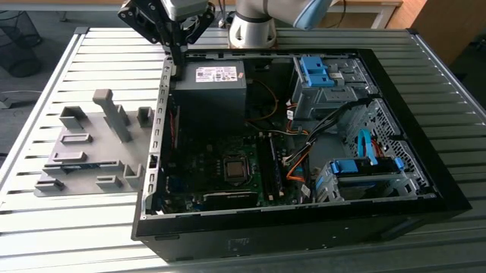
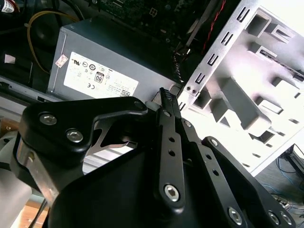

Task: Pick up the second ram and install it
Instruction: 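Reach for the second ram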

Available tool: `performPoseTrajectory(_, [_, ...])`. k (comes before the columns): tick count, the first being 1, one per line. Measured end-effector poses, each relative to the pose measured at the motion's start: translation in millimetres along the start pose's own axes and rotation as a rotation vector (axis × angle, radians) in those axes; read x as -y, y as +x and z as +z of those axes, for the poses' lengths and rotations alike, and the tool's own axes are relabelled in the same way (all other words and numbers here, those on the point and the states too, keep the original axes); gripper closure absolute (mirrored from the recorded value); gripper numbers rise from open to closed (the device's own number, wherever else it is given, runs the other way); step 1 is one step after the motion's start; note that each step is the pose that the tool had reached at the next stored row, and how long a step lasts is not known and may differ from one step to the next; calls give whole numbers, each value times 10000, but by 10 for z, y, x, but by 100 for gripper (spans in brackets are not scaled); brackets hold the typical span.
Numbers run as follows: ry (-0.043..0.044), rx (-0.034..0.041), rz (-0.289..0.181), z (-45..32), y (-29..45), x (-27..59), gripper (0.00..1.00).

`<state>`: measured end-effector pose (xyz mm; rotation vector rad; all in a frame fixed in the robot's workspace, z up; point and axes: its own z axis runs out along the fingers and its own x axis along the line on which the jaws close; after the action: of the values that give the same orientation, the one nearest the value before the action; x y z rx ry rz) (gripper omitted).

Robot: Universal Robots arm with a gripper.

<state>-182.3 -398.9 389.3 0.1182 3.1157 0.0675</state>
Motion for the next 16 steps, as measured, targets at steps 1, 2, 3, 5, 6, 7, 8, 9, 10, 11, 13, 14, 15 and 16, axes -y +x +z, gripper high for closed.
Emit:
performPoseTrajectory(1, [0,0,0,0,7,0,89])
performPoseTrajectory(2, [0,0,0,0,13,1,89])
performPoseTrajectory(3, [0,0,1,0,20,1,89])
performPoseTrajectory(5, [-1,0,0,1,33,3,89])
performPoseTrajectory(6, [1,0,0,0,40,3,89])
performPoseTrajectory(7, [0,0,1,1,47,4,89])
performPoseTrajectory(8, [0,0,0,1,54,4,89])
performPoseTrajectory(9, [0,0,0,1,60,5,89])
performPoseTrajectory(10, [0,0,0,1,67,5,89])
performPoseTrajectory(11, [0,0,1,1,74,6,89])
performPoseTrajectory(13, [0,0,0,2,87,7,89])
performPoseTrajectory(14, [0,0,0,2,93,7,89])
performPoseTrajectory(15, [0,0,0,2,100,8,89])
performPoseTrajectory(16, [0,0,0,2,107,8,89])
